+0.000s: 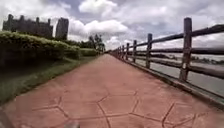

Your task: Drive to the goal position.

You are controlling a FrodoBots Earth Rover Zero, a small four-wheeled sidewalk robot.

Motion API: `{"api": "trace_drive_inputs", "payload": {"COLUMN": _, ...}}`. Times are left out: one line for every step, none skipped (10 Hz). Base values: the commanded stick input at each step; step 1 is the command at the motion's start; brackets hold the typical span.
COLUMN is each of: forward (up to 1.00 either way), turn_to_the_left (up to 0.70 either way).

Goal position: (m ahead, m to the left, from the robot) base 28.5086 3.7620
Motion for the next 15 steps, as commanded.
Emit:
{"api": "trace_drive_inputs", "payload": {"forward": 1.00, "turn_to_the_left": 0.00}}
{"api": "trace_drive_inputs", "payload": {"forward": 1.00, "turn_to_the_left": 0.00}}
{"api": "trace_drive_inputs", "payload": {"forward": 1.00, "turn_to_the_left": 0.00}}
{"api": "trace_drive_inputs", "payload": {"forward": 1.00, "turn_to_the_left": 0.00}}
{"api": "trace_drive_inputs", "payload": {"forward": 1.00, "turn_to_the_left": 0.00}}
{"api": "trace_drive_inputs", "payload": {"forward": 1.00, "turn_to_the_left": -0.08}}
{"api": "trace_drive_inputs", "payload": {"forward": 1.00, "turn_to_the_left": -0.26}}
{"api": "trace_drive_inputs", "payload": {"forward": 1.00, "turn_to_the_left": -0.24}}
{"api": "trace_drive_inputs", "payload": {"forward": 1.00, "turn_to_the_left": 0.00}}
{"api": "trace_drive_inputs", "payload": {"forward": 1.00, "turn_to_the_left": 0.00}}
{"api": "trace_drive_inputs", "payload": {"forward": 1.00, "turn_to_the_left": 0.00}}
{"api": "trace_drive_inputs", "payload": {"forward": 1.00, "turn_to_the_left": 0.00}}
{"api": "trace_drive_inputs", "payload": {"forward": 1.00, "turn_to_the_left": 0.00}}
{"api": "trace_drive_inputs", "payload": {"forward": 1.00, "turn_to_the_left": 0.00}}
{"api": "trace_drive_inputs", "payload": {"forward": 1.00, "turn_to_the_left": 0.00}}
